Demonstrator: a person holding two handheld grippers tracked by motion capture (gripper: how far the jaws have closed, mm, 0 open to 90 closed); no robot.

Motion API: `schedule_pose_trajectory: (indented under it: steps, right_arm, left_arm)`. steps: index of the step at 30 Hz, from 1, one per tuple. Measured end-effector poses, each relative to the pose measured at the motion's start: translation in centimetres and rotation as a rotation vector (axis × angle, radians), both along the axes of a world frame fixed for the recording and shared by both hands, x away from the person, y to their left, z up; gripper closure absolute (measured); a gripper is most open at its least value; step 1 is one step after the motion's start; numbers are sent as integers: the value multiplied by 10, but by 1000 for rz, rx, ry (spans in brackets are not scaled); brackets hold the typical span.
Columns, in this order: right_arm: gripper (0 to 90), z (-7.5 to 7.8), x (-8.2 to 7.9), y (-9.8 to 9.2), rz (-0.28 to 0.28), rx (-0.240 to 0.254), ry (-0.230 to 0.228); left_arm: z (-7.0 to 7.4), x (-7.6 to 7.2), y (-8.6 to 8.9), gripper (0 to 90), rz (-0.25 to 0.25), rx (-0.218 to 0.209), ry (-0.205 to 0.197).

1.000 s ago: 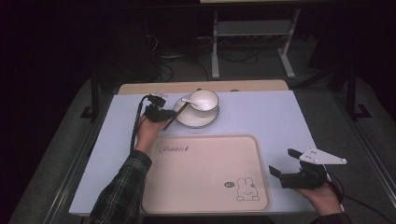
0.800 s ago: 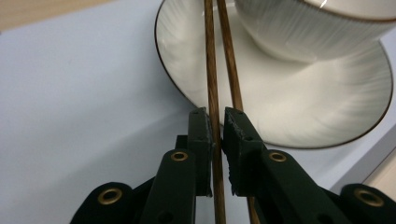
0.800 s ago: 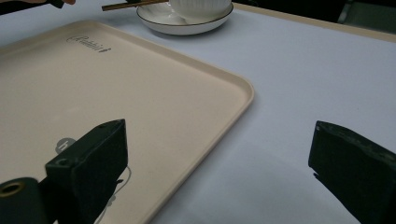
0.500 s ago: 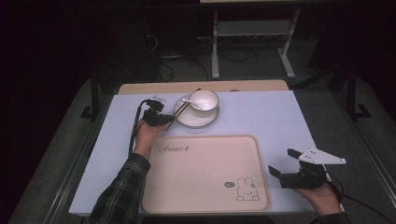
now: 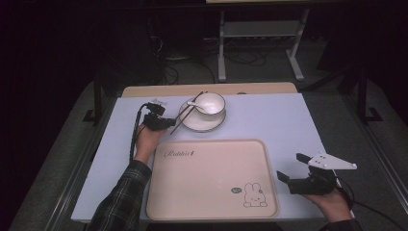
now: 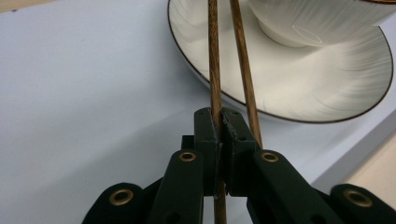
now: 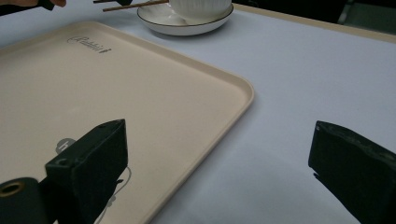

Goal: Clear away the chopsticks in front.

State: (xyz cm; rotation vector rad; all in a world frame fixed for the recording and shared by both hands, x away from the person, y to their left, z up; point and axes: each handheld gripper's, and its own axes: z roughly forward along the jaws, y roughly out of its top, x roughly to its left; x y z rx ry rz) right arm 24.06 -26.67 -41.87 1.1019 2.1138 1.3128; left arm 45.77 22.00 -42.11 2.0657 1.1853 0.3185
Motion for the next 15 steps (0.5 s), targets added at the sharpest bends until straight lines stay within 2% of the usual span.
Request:
schedule_pose_trajectory:
  steps: [4,15]
  right_arm:
    - [40,0,0,0,0,0,-1]
    - [41,0,0,1,2,-3,0]
  left_arm:
    - [2,-9,11,852,7,-21,-2]
    - [10,-41,43,852,16,-32,-15]
